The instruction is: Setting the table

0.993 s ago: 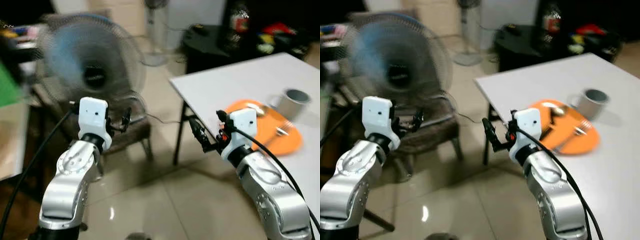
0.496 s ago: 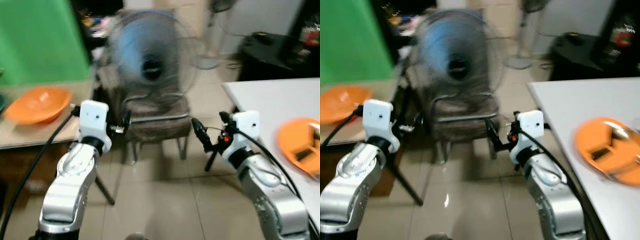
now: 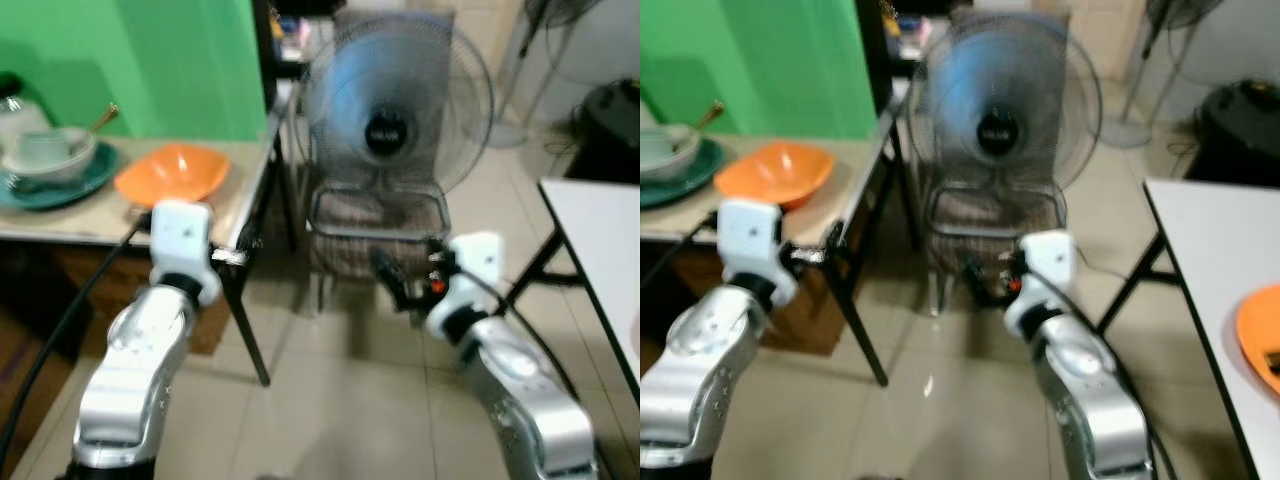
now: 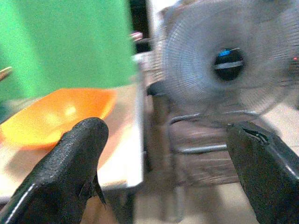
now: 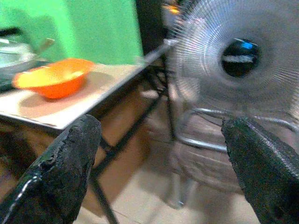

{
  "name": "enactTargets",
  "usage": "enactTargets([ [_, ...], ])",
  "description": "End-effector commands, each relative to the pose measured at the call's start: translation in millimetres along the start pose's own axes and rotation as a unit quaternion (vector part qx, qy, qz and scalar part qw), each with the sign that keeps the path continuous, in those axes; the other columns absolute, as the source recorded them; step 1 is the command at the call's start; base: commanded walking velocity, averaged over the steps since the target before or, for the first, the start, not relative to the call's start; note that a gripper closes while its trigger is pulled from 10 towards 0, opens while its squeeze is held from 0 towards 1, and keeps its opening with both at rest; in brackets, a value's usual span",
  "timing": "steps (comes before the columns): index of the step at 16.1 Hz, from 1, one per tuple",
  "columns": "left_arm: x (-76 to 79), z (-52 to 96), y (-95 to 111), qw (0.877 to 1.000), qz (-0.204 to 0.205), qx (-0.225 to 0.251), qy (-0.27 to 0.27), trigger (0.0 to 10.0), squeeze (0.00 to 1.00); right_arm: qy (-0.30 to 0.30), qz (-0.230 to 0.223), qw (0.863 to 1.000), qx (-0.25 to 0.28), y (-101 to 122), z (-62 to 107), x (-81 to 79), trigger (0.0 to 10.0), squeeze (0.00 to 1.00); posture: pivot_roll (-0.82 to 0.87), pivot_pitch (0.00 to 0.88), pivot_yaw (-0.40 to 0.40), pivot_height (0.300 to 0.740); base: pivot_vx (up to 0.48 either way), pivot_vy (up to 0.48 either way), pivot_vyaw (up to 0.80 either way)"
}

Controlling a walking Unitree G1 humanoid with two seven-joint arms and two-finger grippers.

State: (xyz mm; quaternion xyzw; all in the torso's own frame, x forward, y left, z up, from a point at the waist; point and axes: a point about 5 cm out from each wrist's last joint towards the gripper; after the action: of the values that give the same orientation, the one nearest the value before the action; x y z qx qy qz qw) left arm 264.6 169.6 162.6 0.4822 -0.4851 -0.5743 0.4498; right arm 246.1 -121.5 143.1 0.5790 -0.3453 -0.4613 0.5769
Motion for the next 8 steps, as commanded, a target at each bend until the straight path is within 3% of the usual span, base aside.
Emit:
enactTargets([
  [1, 1.0, 0.1, 6.8, 1.0, -0.005, 0.018, -0.005, 10.0, 1.0, -0.006, -0.005, 1.0, 0.009, 4.0, 1.9, 2.9, 10.0, 1.0, 0.08, 0.0, 0.039, 0.74, 0.0, 0.0, 0.0],
  [3, -1.4, 1.4, 5.8, 1.0, -0.006, 0.018, -0.002, 10.0, 1.0, -0.009, -0.001, 1.0, 0.001, 0.9, 0.8, 2.8, 10.0, 1.0, 0.08, 0.0, 0.041, 0.74, 0.0, 0.0, 0.0],
  [5, -2.0, 2.9, 5.8, 1.0, -0.012, 0.016, -0.001, 10.0, 1.0, -0.003, 0.01, 1.0, 0.002, 1.9, -2.0, 3.6, 10.0, 1.0, 0.1, 0.0, 0.032, 0.74, 0.268, 0.0, 0.0],
  [8, -5.5, 4.1, 5.6, 1.0, -0.026, 0.016, 0.002, 10.0, 1.0, 0.011, 0.014, 1.0, 0.005, 3.0, -7.1, 0.7, 10.0, 1.0, 0.12, 0.0, 0.016, 0.74, 0.284, 0.0, 0.76],
])
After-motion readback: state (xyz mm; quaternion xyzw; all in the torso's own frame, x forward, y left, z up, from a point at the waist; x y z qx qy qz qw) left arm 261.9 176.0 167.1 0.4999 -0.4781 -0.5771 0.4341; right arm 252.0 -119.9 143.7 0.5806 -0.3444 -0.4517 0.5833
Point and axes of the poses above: a point about 5 cm out from each wrist's last joint towards the gripper, its own z axis pointing back from the gripper into the wrist, its own y axis along the axis of the wrist's last joint, x = y × z, and after that the axes turned 1 degree about -z, right-handed
